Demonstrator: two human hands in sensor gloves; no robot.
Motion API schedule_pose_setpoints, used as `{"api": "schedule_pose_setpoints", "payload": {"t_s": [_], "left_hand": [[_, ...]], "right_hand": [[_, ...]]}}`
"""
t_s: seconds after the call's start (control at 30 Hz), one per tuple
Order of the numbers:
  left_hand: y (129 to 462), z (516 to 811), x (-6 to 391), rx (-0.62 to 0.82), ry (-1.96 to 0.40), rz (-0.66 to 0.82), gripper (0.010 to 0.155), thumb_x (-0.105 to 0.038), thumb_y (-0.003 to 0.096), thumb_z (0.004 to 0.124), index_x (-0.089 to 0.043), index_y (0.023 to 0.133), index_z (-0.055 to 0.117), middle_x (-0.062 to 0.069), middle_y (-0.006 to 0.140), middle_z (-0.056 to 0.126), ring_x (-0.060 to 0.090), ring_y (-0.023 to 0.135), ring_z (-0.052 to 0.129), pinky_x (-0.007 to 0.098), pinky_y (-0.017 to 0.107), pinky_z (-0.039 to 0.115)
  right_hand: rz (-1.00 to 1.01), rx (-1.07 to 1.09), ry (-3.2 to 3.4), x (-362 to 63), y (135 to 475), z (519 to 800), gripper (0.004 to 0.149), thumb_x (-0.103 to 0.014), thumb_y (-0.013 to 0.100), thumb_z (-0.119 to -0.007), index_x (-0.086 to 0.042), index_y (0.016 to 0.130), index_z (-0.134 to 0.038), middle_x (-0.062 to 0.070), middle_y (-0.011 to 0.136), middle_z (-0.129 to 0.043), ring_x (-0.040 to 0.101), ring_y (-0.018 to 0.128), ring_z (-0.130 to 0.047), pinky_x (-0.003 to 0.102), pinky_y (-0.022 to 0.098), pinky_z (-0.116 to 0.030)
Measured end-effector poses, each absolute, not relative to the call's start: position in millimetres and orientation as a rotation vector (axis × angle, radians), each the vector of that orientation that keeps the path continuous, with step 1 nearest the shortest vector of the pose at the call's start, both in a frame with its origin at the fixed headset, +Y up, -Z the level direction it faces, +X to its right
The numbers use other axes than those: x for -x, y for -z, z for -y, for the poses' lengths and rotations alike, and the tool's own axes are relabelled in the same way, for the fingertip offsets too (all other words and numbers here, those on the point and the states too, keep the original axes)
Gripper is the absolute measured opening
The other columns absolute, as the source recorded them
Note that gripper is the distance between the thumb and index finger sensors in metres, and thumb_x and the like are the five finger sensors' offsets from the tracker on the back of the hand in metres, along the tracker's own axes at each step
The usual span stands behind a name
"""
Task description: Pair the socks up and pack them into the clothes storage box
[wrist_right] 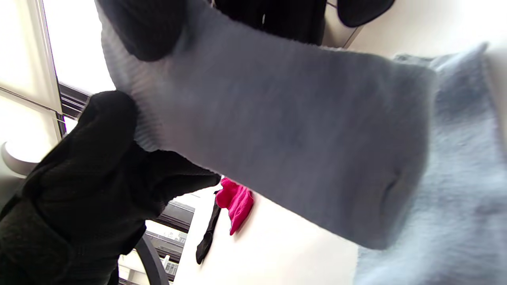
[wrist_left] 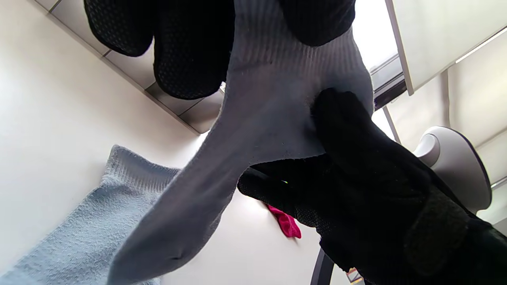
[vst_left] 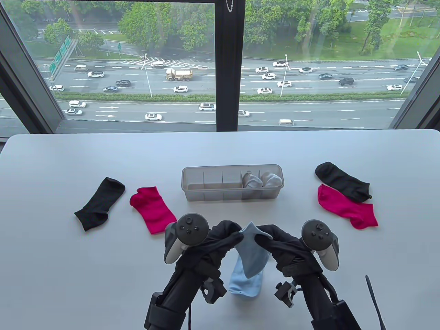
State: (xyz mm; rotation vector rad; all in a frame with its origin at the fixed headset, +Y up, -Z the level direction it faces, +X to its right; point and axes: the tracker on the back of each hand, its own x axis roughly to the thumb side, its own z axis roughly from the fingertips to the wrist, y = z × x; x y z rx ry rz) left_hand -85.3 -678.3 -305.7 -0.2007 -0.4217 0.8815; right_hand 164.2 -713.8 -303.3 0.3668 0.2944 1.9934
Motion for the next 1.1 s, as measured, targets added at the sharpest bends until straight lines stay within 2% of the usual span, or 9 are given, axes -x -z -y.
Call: {"api": "schedule_pose_setpoints", "payload": {"t_s": [0.13, 0.27, 0.4, 0.5, 0.57, 0.6, 0.73, 0.87, 1.1], "left_hand": [[300, 672, 75, 0.167, -0.712, 0.47, 0.045, -0.025, 0.0599, 0.071, -0.008, 0.102, 0.066, 0.016, 0.084, 0.09, 0.032, 0.067, 0.097, 0.061, 0.064, 0.075], [296, 671, 61, 0.234, -0.637, 0.523, 0.046, -0.024, 0.0607, 0.069, -0.005, 0.102, 0.068, 0.02, 0.086, 0.083, 0.035, 0.072, 0.089, 0.064, 0.067, 0.07], [294, 672, 59, 0.206, -0.59, 0.506, 0.042, -0.025, 0.0604, 0.067, -0.008, 0.099, 0.067, 0.023, 0.095, 0.082, 0.042, 0.081, 0.091, 0.064, 0.065, 0.073], [294, 671, 56, 0.212, -0.596, 0.519, 0.043, -0.024, 0.0598, 0.069, -0.007, 0.099, 0.064, 0.019, 0.087, 0.09, 0.037, 0.074, 0.099, 0.06, 0.061, 0.079], [293, 668, 56, 0.229, -0.626, 0.536, 0.043, -0.026, 0.0593, 0.07, -0.007, 0.098, 0.063, 0.014, 0.08, 0.094, 0.032, 0.067, 0.103, 0.057, 0.058, 0.084], [293, 666, 57, 0.249, -0.695, 0.53, 0.044, -0.027, 0.0588, 0.072, -0.006, 0.097, 0.065, 0.013, 0.076, 0.096, 0.029, 0.061, 0.105, 0.055, 0.055, 0.085], [297, 668, 61, 0.411, -0.885, 0.471, 0.044, -0.034, 0.0588, 0.074, -0.005, 0.092, 0.073, 0.007, 0.059, 0.101, 0.024, 0.043, 0.107, 0.053, 0.048, 0.088], [314, 704, 49, 0.478, -0.688, 0.351, 0.042, -0.024, 0.0616, 0.067, -0.006, 0.1, 0.07, 0.015, 0.077, 0.098, 0.033, 0.061, 0.105, 0.058, 0.057, 0.083], [333, 764, 23, 0.579, -0.416, 0.245, 0.045, -0.031, 0.0609, 0.068, -0.005, 0.098, 0.065, 0.011, 0.073, 0.097, 0.022, 0.047, 0.105, 0.051, 0.049, 0.086]], "right_hand": [[-0.275, -0.493, -2.128, -163, 299, 695, 0.072, -0.044, 0.057, -0.076, -0.019, 0.115, -0.042, 0.024, 0.119, -0.049, 0.057, 0.105, -0.044, 0.074, 0.072, -0.042], [-0.316, -0.529, -2.213, -157, 296, 682, 0.069, -0.048, 0.055, -0.076, -0.011, 0.11, -0.057, 0.027, 0.118, -0.054, 0.06, 0.104, -0.047, 0.073, 0.071, -0.045], [-0.562, -0.54, -2.193, -159, 292, 681, 0.089, -0.057, 0.052, -0.071, -0.004, 0.116, -0.039, 0.037, 0.118, -0.045, 0.064, 0.103, -0.044, 0.073, 0.072, -0.045], [-0.387, -0.473, -2.248, -157, 291, 680, 0.07, -0.052, 0.054, -0.072, -0.018, 0.112, -0.053, 0.026, 0.117, -0.058, 0.057, 0.102, -0.058, 0.069, 0.073, -0.051], [-0.137, -0.376, -2.292, -159, 288, 676, 0.041, -0.04, 0.058, -0.074, -0.025, 0.096, -0.073, 0.01, 0.099, -0.084, 0.041, 0.093, -0.08, 0.062, 0.072, -0.061], [-0.079, -0.418, -2.258, -159, 289, 673, 0.04, -0.038, 0.057, -0.075, -0.023, 0.094, -0.075, 0.008, 0.088, -0.091, 0.036, 0.086, -0.088, 0.06, 0.071, -0.064], [-0.308, -0.362, -2.107, -168, 292, 670, 0.041, -0.032, 0.058, -0.076, -0.015, 0.095, -0.074, 0.009, 0.079, -0.093, 0.031, 0.072, -0.097, 0.056, 0.067, -0.071], [-0.469, -0.121, -2.274, -168, 306, 701, 0.05, -0.028, 0.058, -0.078, -0.01, 0.102, -0.065, 0.011, 0.085, -0.088, 0.029, 0.072, -0.096, 0.056, 0.067, -0.071], [-0.596, 0.128, -2.683, -147, 322, 760, 0.068, -0.035, 0.059, -0.075, -0.001, 0.11, -0.049, 0.007, 0.081, -0.083, 0.022, 0.066, -0.091, 0.054, 0.068, -0.067]]}}
